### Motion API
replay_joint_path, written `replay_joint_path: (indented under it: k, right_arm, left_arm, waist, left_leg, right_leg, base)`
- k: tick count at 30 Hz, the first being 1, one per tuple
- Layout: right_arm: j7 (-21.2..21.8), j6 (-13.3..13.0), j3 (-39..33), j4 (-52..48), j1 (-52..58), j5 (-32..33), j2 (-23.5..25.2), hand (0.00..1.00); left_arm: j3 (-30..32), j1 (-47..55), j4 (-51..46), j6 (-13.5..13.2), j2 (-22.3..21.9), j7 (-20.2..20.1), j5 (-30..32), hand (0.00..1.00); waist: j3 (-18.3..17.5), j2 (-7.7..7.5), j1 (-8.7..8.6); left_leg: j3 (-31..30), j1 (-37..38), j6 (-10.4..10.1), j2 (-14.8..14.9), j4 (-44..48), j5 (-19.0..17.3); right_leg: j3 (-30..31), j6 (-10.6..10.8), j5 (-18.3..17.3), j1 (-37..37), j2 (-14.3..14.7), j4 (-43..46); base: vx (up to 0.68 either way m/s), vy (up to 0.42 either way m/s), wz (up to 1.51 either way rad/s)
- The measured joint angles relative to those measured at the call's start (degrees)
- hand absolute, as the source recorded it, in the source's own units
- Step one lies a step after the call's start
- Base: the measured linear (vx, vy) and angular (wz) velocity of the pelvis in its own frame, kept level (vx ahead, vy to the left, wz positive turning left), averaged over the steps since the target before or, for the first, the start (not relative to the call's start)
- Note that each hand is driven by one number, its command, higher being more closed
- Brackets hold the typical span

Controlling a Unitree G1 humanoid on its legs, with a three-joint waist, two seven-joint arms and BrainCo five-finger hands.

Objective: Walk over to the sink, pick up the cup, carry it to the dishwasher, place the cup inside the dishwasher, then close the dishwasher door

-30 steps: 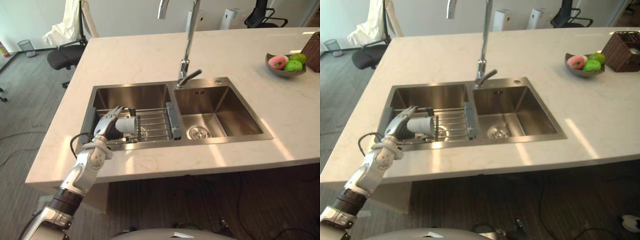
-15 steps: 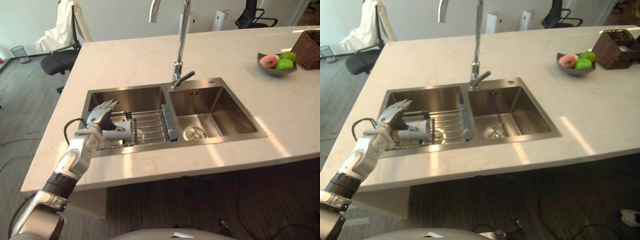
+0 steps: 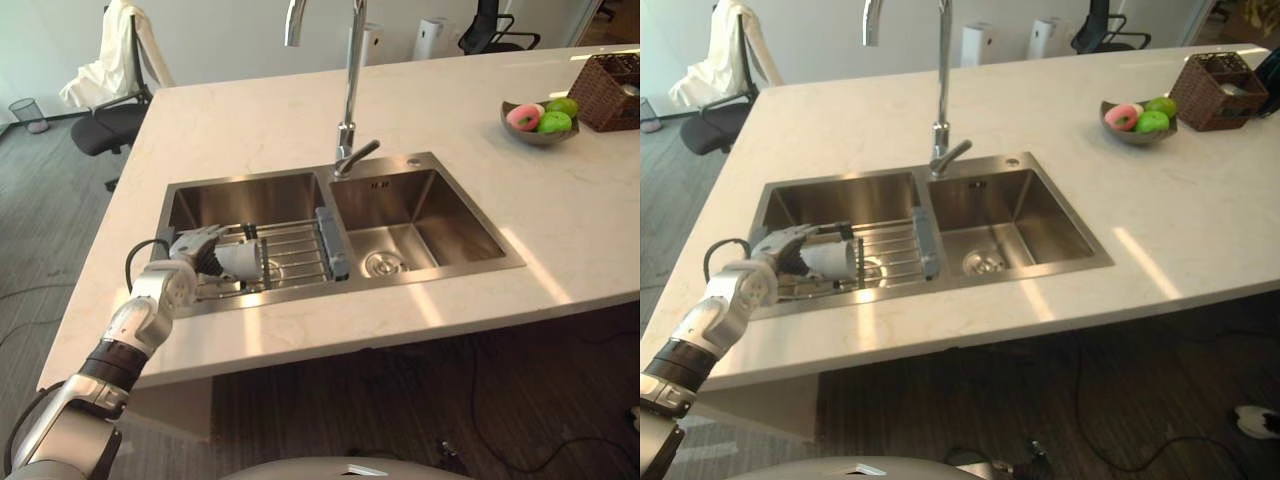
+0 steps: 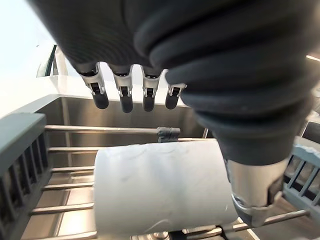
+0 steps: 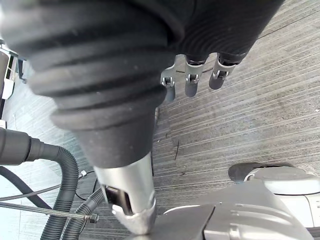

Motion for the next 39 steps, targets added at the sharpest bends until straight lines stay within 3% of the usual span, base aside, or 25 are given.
replay_joint_path:
  k: [27,38,39]
  right_arm:
    - [0.1,1.1,0.5,-1.6,0.0,0.2,0.0,0.0]
    - [0.4,1.4,1.1,-1.5,0.0,0.1,-0.7,0.0]
    - [0.5,1.6,1.2,-1.5,0.0,0.1,-0.7,0.0]
  left_arm:
    - [0.0,0.0,8.9,0.3,-2.6,2.7,-1.1,0.0]
    - [0.0,0.0,14.9,0.1,-3.9,2.5,2.9,0.0]
    - [0.0,0.0,15.2,0.3,-4.0,2.3,2.9,1.0]
  waist:
    - [-0.4,0.44,-1.65]
    - [-1.4,1.11,-2.23]
    - [-1.6,1.0,-2.27]
  left_leg:
    - [0.9,-1.0,-0.3,0.1,0.0,-0.6]
    - [2.4,-0.9,-0.5,0.6,0.0,-0.9]
    - [2.4,-0.9,-0.5,0.6,0.0,-0.9]
  right_leg:
    - [0.4,0.0,0.4,-0.5,0.2,-1.2]
    - [2.2,-0.2,1.1,-1.1,0.8,-1.6]
    - [2.2,-0.2,1.1,-1.1,0.8,-1.6]
  base:
    - [0.0,-0.005,-0.01]
    - [-0.02,-0.027,-0.08]
    - [-0.02,-0.031,-0.01]
